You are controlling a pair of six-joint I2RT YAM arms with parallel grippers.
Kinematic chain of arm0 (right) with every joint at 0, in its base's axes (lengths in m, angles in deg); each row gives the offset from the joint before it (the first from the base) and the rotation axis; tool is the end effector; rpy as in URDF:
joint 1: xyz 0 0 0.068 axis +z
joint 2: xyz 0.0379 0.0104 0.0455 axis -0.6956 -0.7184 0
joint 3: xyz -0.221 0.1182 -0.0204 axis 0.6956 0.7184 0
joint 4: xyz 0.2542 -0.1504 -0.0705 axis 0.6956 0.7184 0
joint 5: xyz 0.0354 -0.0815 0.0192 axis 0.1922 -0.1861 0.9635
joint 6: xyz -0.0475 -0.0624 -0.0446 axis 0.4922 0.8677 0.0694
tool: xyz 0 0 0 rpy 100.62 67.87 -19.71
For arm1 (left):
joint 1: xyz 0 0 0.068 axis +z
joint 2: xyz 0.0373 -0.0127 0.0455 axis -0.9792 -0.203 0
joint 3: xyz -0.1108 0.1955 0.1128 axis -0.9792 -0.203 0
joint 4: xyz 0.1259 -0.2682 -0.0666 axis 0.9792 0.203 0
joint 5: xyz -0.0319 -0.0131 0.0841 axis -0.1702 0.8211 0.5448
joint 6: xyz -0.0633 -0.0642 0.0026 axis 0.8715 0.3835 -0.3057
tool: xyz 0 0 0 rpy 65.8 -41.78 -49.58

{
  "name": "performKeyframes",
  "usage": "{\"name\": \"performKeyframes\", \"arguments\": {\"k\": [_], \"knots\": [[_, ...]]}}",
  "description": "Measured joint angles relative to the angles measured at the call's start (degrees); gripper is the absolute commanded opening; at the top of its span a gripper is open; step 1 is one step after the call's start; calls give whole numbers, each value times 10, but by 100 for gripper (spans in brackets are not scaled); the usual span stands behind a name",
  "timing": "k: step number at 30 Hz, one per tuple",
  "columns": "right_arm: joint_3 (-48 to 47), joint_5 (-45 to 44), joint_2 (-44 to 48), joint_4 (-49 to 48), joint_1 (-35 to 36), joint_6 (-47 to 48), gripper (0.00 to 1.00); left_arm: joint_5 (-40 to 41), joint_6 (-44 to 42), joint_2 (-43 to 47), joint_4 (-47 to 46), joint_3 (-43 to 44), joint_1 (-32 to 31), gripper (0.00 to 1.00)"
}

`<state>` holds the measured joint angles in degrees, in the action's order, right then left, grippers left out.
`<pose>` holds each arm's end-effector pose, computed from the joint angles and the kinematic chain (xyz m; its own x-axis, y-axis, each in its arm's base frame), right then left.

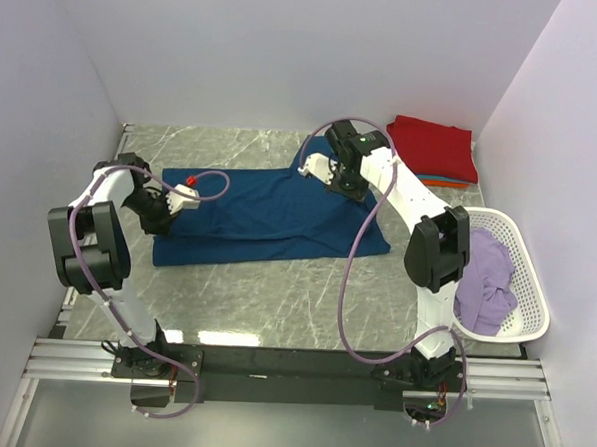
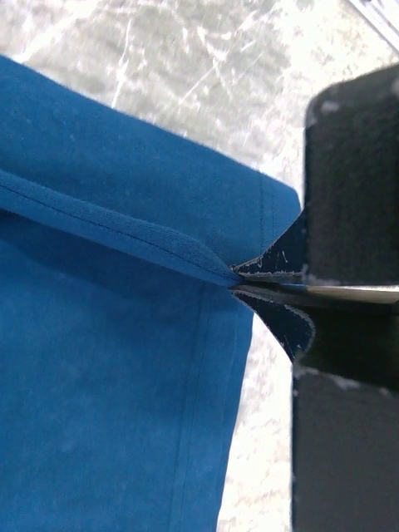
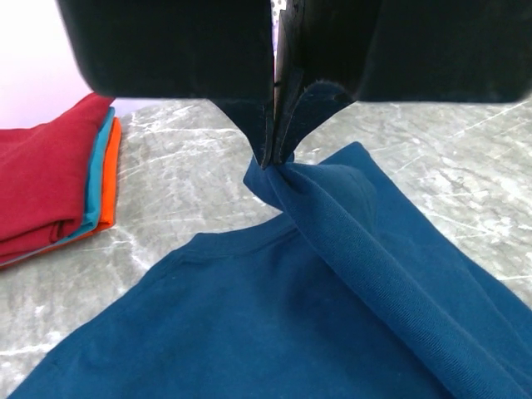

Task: Fold and stack the t-shirts
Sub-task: Fold the tshirt

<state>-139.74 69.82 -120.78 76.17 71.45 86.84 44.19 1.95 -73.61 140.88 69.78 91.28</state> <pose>0.4174 0.2078 0.2103 -0.2117 -0.9693 -0.1250 -0.9289 0.2393 -0.2826 0.3551 0.0479 0.1176 -0.3971 0.8201 -0.4120 0.9088 0.4141 -0.0516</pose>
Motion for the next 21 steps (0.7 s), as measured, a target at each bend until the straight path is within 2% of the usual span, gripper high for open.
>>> {"name": "performKeyframes", "arguments": {"k": [21], "knots": [[-71,-3,-73,2,-4,10,0,2,8,-38,-37,12,0,5]]}}
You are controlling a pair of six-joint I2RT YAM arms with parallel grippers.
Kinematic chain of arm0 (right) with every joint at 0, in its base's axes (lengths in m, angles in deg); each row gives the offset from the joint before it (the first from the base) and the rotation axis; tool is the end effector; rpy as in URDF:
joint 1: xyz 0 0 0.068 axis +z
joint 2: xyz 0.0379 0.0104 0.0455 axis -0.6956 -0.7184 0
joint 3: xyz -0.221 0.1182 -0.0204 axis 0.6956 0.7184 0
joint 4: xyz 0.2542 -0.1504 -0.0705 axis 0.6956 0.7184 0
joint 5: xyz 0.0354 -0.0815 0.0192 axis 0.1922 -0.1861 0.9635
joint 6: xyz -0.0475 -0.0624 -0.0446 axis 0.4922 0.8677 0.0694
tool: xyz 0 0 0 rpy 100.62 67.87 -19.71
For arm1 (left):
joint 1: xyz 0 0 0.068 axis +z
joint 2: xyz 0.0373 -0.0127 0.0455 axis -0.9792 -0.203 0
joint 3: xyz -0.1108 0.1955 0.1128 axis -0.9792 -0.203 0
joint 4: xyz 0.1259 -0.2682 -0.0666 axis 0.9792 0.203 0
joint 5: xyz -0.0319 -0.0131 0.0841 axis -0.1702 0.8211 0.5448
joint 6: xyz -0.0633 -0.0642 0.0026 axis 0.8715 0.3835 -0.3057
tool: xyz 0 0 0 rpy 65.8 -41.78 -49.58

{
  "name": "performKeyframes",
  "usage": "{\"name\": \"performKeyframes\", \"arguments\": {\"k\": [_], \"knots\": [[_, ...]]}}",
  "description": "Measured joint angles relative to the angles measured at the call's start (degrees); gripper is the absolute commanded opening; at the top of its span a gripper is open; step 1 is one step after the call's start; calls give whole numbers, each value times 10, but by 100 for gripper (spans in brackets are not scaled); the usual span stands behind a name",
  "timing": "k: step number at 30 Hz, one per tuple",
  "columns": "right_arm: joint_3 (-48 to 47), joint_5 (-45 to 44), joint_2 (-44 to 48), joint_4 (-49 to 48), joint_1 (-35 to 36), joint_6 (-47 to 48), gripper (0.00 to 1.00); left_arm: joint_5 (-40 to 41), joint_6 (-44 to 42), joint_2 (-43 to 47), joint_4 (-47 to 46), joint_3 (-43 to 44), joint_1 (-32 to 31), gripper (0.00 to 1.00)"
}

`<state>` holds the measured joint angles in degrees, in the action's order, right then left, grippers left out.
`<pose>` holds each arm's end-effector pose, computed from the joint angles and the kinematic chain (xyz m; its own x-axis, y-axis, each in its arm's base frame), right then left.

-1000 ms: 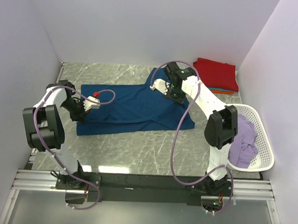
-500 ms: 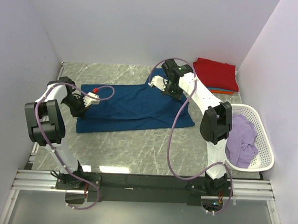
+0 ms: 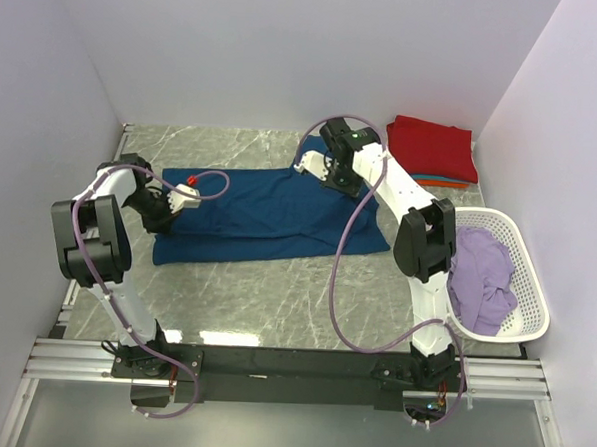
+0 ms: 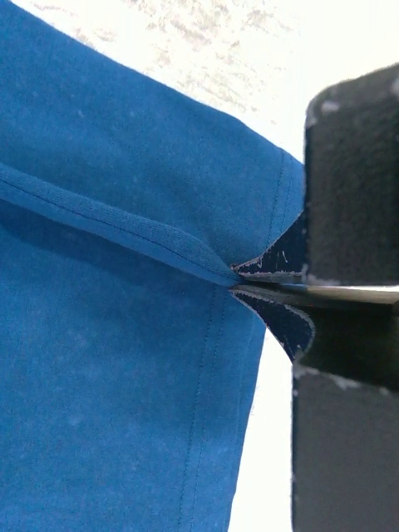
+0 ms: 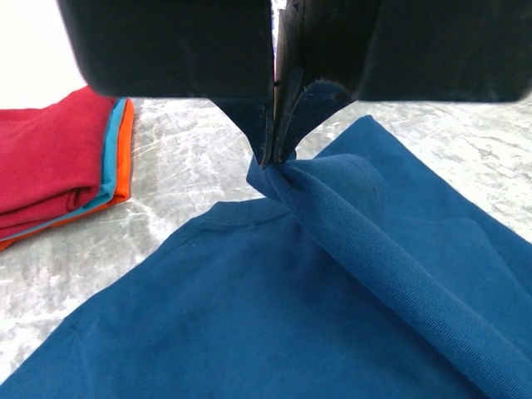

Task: Fold and stack the t-shirts
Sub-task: Fold the tshirt

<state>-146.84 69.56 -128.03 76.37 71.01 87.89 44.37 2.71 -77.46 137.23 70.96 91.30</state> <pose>0.4421 0.2159 0.1942 -0.2038 -0.9725 -0.1127 -0.9316 0.2280 -0.2831 0.3687 0.0514 0.1008 -0.4030 0.8172 -0.4121 0.9040 0.4258 -0.0397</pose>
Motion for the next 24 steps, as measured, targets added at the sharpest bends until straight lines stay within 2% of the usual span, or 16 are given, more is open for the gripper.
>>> {"name": "performKeyframes", "arguments": {"k": [24], "knots": [[-30,-10,-29,-5,-4,11,0,1,15,-28,-10,31,0,4]]}}
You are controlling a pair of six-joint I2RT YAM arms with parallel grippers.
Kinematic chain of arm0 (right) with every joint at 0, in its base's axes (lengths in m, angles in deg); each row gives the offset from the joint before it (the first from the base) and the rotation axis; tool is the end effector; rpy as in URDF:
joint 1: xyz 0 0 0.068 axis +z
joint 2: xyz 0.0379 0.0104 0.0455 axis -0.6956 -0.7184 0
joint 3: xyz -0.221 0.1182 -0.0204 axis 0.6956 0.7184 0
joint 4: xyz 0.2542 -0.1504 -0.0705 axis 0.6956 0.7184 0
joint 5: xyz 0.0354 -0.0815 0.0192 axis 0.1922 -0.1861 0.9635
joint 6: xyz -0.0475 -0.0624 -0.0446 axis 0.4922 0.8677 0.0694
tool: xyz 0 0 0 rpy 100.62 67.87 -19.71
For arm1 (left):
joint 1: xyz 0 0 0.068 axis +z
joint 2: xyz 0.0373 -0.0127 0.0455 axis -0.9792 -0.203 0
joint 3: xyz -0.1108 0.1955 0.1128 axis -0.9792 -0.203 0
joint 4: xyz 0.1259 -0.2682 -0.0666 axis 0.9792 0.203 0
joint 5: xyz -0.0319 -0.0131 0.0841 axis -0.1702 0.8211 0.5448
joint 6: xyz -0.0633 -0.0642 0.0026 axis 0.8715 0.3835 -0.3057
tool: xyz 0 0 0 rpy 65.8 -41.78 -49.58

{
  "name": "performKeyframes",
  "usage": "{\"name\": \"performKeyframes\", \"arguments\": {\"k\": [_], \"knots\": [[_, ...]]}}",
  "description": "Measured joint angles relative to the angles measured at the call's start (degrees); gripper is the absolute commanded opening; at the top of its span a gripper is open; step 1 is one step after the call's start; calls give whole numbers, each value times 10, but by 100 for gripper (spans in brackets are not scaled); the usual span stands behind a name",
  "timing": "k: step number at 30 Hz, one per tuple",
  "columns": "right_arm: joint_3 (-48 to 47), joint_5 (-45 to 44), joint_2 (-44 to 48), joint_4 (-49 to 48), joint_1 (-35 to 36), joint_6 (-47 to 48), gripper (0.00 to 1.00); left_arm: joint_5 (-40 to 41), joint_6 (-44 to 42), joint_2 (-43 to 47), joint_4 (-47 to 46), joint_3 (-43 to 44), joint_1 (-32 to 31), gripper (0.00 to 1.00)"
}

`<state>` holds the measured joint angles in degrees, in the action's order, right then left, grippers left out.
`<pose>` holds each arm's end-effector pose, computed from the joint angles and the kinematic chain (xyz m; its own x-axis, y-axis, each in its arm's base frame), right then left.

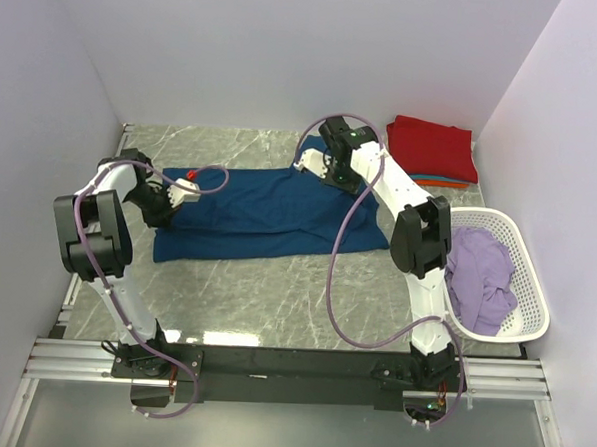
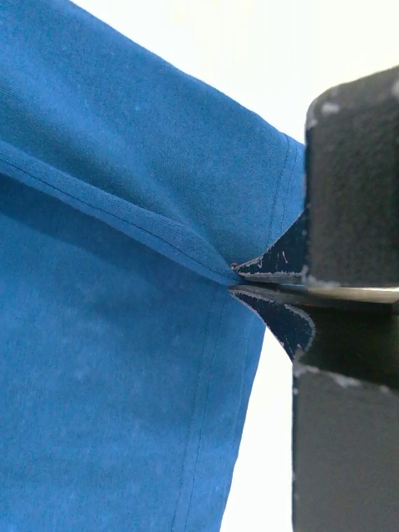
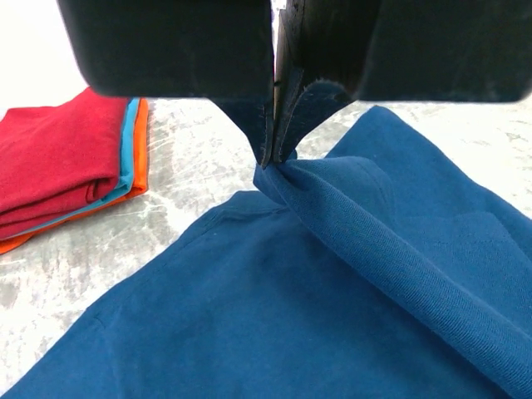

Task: Fold and stack the t-shirts
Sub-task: Fold the tshirt

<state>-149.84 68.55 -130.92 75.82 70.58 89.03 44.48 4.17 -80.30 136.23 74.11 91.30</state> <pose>0.4547 0.2165 0.1885 -0.1958 -0.9754 -0.1008 -0.9275 0.2176 -0.3040 0.3837 0.0550 0.0990 -0.4170 0.8089 -0.4145 0.8942 0.4468 -0.0276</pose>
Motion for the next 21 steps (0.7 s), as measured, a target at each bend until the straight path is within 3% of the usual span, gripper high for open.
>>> {"name": "performKeyframes", "arguments": {"k": [6,8,9,12,18,21], "knots": [[-6,0,-9,-4,-2,2,0,0,7,-14,-3,10,0,7],[-6,-1,-10,-5,-2,0,18,1,10,-20,-4,12,0,22],[-6,-3,-12,-7,-2,-3,37,1,14,-22,-5,12,0,31],[-13,-9,-15,-9,-3,-8,55,-1,33,-24,-6,18,3,41],[-45,30,-6,10,-41,-53,56,-63,89,-22,39,78,62,49],[-31,85,21,37,-85,-100,55,-93,126,-9,50,65,102,50]]}}
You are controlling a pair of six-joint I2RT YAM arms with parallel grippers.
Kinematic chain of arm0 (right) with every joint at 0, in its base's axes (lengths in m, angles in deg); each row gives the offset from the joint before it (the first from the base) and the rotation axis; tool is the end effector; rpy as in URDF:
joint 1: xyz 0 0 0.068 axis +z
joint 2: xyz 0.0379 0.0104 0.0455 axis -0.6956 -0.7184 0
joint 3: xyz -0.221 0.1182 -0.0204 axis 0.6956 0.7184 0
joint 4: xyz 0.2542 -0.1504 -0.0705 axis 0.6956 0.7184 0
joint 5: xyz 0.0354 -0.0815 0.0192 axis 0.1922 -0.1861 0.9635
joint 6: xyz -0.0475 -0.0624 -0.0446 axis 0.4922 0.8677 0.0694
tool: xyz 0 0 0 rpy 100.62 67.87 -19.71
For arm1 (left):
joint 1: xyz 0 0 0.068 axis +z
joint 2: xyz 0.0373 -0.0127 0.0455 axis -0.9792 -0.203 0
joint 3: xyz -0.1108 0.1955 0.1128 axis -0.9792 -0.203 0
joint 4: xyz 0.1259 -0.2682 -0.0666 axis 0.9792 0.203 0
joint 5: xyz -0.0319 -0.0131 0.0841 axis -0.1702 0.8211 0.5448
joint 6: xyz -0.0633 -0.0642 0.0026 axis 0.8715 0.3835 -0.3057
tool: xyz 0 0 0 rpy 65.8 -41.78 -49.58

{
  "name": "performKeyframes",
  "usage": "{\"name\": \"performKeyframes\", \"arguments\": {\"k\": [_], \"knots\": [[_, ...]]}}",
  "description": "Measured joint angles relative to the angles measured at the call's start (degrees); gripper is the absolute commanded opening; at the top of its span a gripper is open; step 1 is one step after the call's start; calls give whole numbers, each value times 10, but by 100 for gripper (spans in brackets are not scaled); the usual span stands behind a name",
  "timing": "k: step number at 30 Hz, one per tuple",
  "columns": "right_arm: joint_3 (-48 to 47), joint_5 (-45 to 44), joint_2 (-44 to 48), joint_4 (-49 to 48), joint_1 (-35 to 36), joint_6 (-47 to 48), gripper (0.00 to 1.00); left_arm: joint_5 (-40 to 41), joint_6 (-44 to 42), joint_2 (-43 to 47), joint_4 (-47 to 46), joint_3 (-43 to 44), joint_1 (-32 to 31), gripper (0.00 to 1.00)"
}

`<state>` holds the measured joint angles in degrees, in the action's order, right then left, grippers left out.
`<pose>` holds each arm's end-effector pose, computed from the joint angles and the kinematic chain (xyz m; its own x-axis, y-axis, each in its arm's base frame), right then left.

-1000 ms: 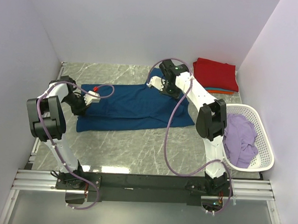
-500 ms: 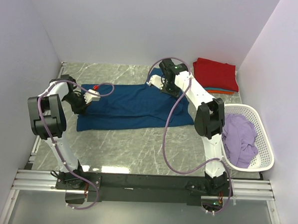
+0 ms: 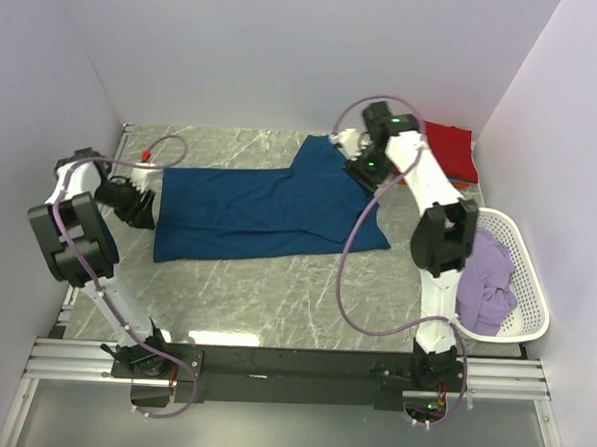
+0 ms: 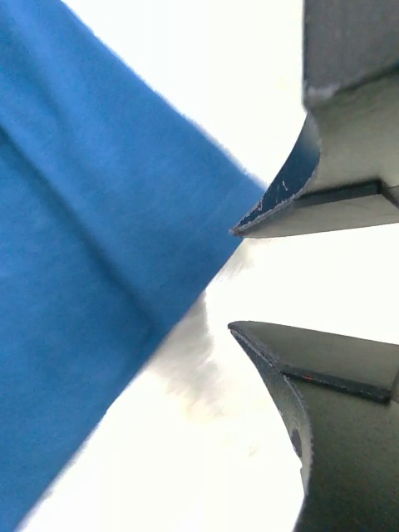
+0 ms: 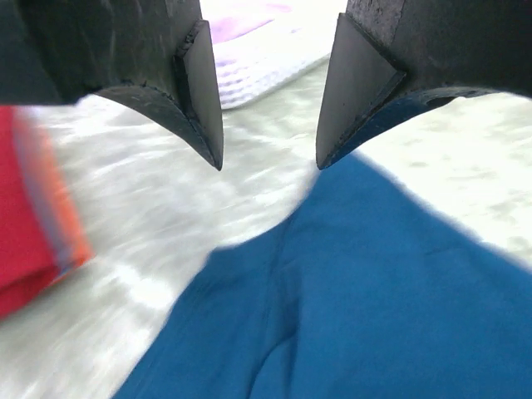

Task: Fold and stack the t-shirts
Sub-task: Fold the tshirt

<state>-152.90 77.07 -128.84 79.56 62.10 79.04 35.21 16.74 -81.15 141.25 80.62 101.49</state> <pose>0.4713 0.1563 0.2206 -0.4502 -0.8530 -0.2642 -0.8418 0.5041 -0.1929 0.3841 0.1165 0.1323 -0.6728 0.5177 -0.5286 0.6821 0.7107 -0.1720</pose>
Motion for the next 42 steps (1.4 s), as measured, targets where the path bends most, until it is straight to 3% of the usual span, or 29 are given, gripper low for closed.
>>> {"name": "performKeyframes", "arguments": {"k": [8,15,32,42], "knots": [[103,171,57,35,-120,-139,55,-45,142,48,-8,-124,68,53],[188,222,57,14,-158,-211,56,-48,229,49,-50,-195,82,54],[223,235,-2,-38,-161,-249,57,-91,317,5,-79,-169,82,58],[212,261,-20,-27,-161,-251,54,-101,333,-14,-84,-156,83,48]]}}
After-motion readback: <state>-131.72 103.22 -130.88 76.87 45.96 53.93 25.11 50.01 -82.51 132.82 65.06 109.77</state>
